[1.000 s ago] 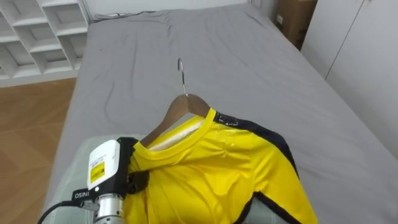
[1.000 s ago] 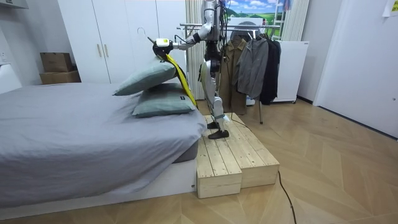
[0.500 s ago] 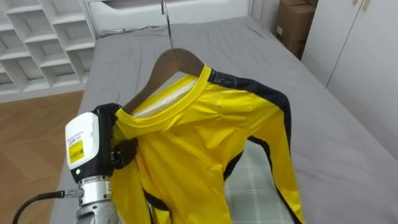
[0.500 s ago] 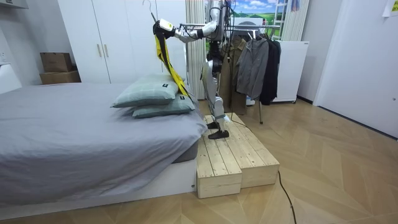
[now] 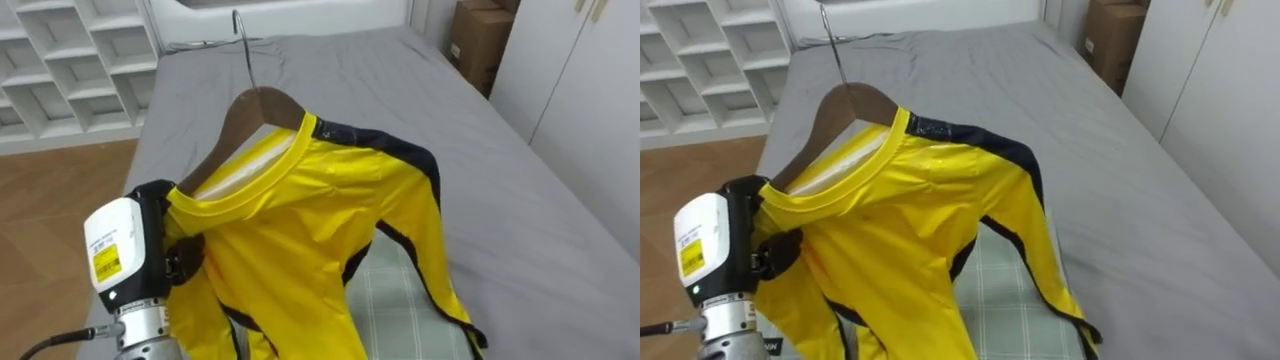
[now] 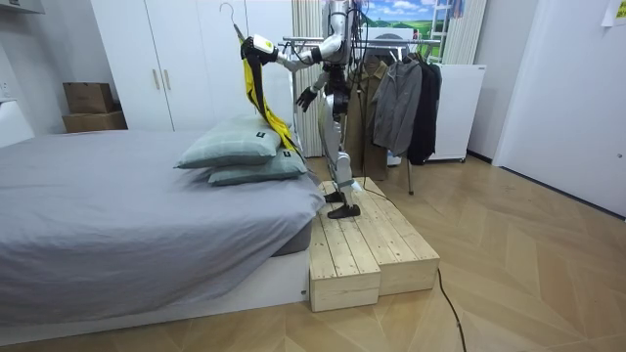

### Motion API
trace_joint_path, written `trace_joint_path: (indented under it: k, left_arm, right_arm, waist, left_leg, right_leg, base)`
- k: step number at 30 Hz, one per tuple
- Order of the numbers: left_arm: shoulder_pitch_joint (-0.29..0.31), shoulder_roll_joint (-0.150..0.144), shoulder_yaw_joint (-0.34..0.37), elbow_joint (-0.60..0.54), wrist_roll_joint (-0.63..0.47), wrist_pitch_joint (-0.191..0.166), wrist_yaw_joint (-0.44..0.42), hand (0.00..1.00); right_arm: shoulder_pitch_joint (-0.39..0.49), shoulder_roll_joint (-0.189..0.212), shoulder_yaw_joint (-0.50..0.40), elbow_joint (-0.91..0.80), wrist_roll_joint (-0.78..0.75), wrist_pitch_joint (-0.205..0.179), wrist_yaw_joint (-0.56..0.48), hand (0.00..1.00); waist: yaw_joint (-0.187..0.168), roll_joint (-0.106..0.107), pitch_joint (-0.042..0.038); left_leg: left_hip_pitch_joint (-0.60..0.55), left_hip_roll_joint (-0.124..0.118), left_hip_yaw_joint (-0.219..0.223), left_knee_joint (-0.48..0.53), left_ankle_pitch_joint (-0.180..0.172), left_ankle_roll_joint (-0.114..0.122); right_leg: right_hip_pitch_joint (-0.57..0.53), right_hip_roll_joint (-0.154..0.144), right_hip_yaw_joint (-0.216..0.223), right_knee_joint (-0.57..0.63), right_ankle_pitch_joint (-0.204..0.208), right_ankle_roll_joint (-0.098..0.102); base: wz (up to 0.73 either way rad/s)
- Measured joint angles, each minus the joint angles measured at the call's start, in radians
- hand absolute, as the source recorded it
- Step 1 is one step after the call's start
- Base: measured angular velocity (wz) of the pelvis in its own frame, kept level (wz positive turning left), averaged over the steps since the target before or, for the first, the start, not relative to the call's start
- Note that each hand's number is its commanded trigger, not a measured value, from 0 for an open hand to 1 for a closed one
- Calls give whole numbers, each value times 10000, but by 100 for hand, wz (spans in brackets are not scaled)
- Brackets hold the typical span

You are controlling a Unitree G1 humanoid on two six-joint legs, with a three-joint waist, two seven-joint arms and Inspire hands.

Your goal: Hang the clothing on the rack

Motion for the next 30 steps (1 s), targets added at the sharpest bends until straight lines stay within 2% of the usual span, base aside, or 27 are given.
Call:
trace_joint_path:
  k: [3,5,12,15,18,21,23,26,30]
  left_arm:
    - [-1,-5,-2,-262,0,82,-83,100]
    - [11,-2,31,-580,-100,87,-196,100]
    - [97,-5,57,-762,-423,132,-468,100]
    - [98,-21,59,-785,-403,372,-472,100]
    - [98,-79,84,-785,-91,662,-490,100]
    - [99,-112,83,-797,-5,769,-523,100]
    - [102,-112,83,-1082,-7,981,-713,100]
    - [102,-113,60,-1387,1,1114,-900,100]
    - [138,-111,-29,-2000,4,1330,-1018,100]
  right_arm:
    - [14,4,1,-1096,-358,9,-110,0]
    - [187,10,-21,-1969,-903,9,-169,0]
    - [445,24,-24,-3971,-3016,-10,-481,0]
    - [452,23,-21,-4630,-3522,0,-637,0]
    - [453,25,-15,-5063,-4749,76,-647,0]
    - [454,25,2,-5244,-5068,86,-647,0]
    - [457,46,53,-5605,-5260,327,-648,0]
    - [448,48,193,-6103,-5594,500,-707,0]
    - [439,33,549,-6771,-5790,527,-754,0]
  waist:
    - [55,-61,12]
    - [126,-167,56]
    - [143,-226,74]
    - [168,-221,71]
    - [193,-213,68]
    - [219,-208,66]
    - [298,-194,58]
    - [379,-165,33]
    - [433,-166,33]
  left_leg:
    - [20,-4,4,-22,0,0]
    - [32,-5,-2,-25,-1,0]
    - [12,4,-53,-11,-3,0]
    - [10,-5,-51,3,-3,-1]
    - [12,-10,-32,11,-3,-1]
    - [-4,-16,-26,22,-2,-1]
    - [-64,-22,-19,25,-2,0]
    - [-69,-24,-5,32,-1,2]
    - [-74,-19,-15,34,-1,1]
  right_leg:
    - [2,-10,10,18,1,2]
    - [50,-16,-1,-19,7,11]
    - [81,-35,-88,-51,10,17]
    - [86,-29,-60,-68,8,16]
    - [86,-21,4,-88,4,15]
    - [82,-24,14,-88,2,18]
    - [-2,-22,81,-86,0,20]
    - [-22,-21,98,-69,1,20]
    - [-21,-22,78,-70,1,20]
  base:
    - [0]
    - [5]
    - [3]
    - [0]
    - [-2]
    - [0]
    - [-8]
    - [-2]
    - [0]
